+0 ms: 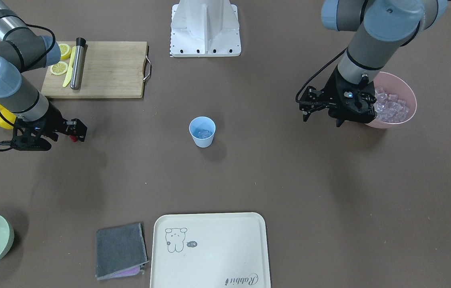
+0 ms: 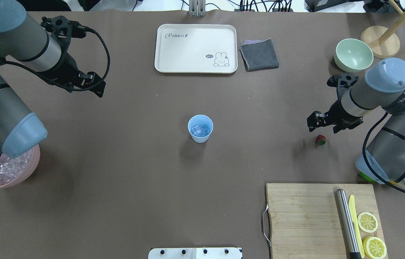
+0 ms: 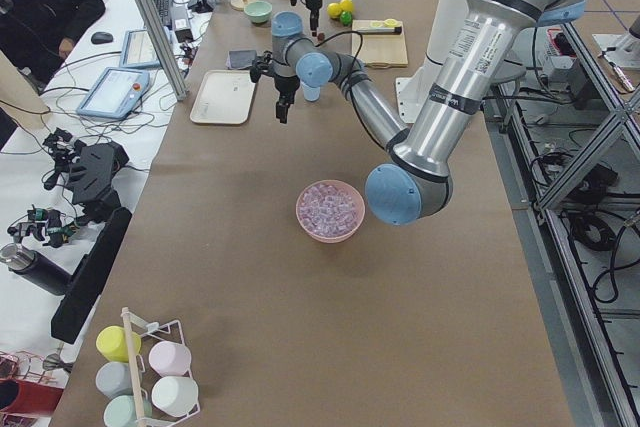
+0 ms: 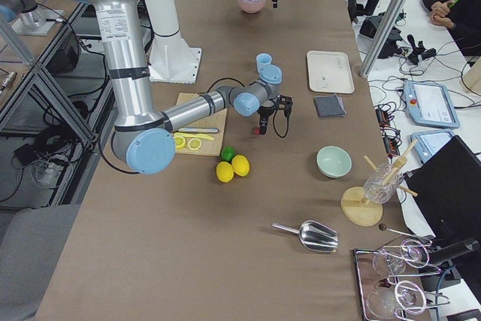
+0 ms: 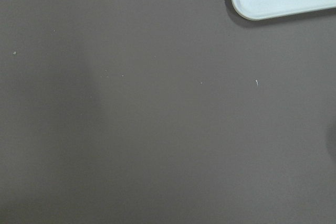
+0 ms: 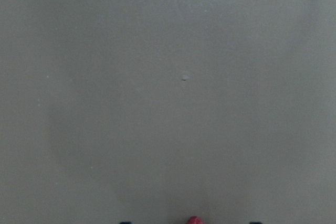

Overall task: Put ice and strawberries in cup
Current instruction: 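Lower the right gripper onto the red strawberry and grasp it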

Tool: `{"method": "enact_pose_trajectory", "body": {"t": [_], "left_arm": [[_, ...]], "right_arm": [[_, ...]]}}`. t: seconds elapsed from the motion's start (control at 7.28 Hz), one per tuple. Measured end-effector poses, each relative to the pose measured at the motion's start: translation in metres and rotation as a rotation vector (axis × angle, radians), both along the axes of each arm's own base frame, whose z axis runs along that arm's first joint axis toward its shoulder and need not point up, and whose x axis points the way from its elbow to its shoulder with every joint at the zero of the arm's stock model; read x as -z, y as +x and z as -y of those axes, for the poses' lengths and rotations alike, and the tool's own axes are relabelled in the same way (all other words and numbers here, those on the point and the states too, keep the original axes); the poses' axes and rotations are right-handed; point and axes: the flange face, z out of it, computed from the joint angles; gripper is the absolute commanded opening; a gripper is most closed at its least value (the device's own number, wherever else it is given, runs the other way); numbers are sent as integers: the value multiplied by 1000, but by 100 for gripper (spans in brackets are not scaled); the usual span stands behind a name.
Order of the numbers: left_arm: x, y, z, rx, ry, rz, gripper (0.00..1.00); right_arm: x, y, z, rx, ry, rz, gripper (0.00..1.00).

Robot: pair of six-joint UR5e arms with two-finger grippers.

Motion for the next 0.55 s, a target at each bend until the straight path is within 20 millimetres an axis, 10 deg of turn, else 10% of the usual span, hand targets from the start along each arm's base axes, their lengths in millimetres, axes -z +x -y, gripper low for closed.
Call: {"method": "enact_pose_trajectory", "body": {"t": [0.41,0.55], "left_arm": [[2,0,0,0,2,-2,91],[2,0,0,2,2,-2,91]], "right_arm": [[-8,-8,-6,19,-8,-10,72],[-10,-10,-8,26,-11,-13,47]]}}
